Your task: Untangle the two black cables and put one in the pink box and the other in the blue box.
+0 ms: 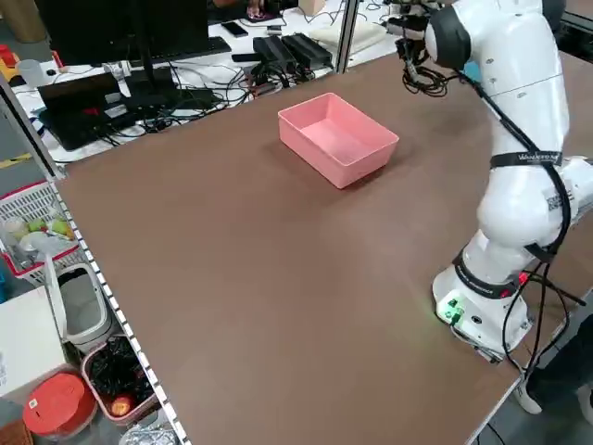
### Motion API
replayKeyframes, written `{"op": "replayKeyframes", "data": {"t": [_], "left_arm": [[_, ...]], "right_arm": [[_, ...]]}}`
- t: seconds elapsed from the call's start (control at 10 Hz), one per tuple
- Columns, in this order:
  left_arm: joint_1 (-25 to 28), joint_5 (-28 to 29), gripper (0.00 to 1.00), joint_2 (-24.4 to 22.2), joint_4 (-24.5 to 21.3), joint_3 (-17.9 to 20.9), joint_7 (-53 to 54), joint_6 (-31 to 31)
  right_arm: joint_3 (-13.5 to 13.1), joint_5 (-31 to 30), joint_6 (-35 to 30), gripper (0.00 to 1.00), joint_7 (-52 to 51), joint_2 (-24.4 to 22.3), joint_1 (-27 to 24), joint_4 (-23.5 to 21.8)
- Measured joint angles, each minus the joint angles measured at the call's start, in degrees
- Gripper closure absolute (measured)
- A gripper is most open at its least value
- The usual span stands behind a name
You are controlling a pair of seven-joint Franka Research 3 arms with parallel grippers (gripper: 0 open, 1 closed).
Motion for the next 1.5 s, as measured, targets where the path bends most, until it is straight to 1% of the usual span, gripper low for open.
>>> {"op": "replayKeyframes", "data": {"t": [0.1,0.2,0.3,0.4,0.5,0.6,0.7,0.8,0.9,1.0,1.1,1.2,1.3,1.5], "left_arm": [[4.65,-0.01,0.85,-0.82,-0.36,-2.72,4.29,-3.46],[9.57,0.03,0.85,-1.59,-1.68,-4.79,8.58,-4.9],[14.33,0.08,0.85,-2.02,-3.88,-5.97,12.93,-5.04],[18.35,0.86,0.85,-2.05,-6.62,-6.62,16.63,-4.65],[21.89,2.82,0.85,-2.03,-10.02,-7.58,18.56,-2.59],[25.96,4.64,0.85,-2.04,-13.68,-9.63,19.79,0.58],[30.12,6.27,0.85,-2.12,-17.04,-11.77,21.02,3.51],[32.84,8.03,0.85,-2.13,-19.86,-12.57,21.82,6.76],[33.83,9.83,0.85,-1.96,-21.72,-12.51,22.09,9.42],[33.92,11.98,0.86,-1.48,-22.84,-12.29,22.08,11.22],[33.82,13.84,0.84,-0.74,-23.59,-11.79,22.03,12.94],[33.81,14.63,0.74,-0.06,-23.99,-11.0,22.04,14.31],[33.85,14.8,0.6,0.31,-24.04,-10.48,22.06,14.76],[34.24,14.82,0.28,-0.22,-23.34,-10.71,22.04,14.79]], "right_arm": [[-0.02,-1.2,0.06,0.88,-6.6,0.05,-3.61,-0.11],[-0.09,-1.45,0.4,0.88,-13.4,0.12,-7.5,-0.16],[-0.14,-1.48,1.29,0.88,-19.24,0.19,-10.95,-0.37],[-0.16,-1.51,3.08,0.88,-23.3,0.28,-13.25,-1.07],[-0.13,-1.54,5.14,0.88,-25.87,0.35,-14.45,-2.23],[-0.12,-1.55,7.47,0.88,-27.29,0.43,-14.93,-3.48],[-0.04,-1.56,11.2,0.88,-27.77,0.58,-14.98,-5.26],[0.08,-1.68,16.15,0.88,-27.93,0.93,-14.98,-7.87],[0.11,-2.06,20.39,0.88,-28.84,1.85,-15.05,-10.42],[0.11,-2.34,23.23,0.88,-30.66,3.42,-15.52,-11.89],[0.1,-2.61,25.4,0.88,-33.29,5.28,-16.69,-12.33],[0.08,-2.7,27.31,0.88,-36.45,6.96,-18.39,-12.35],[0.06,-2.7,28.85,0.88,-39.26,8.2,-20.15,-12.32],[0.1,-2.7,31.43,0.88,-41.38,9.92,-21.56,-12.33]]}}
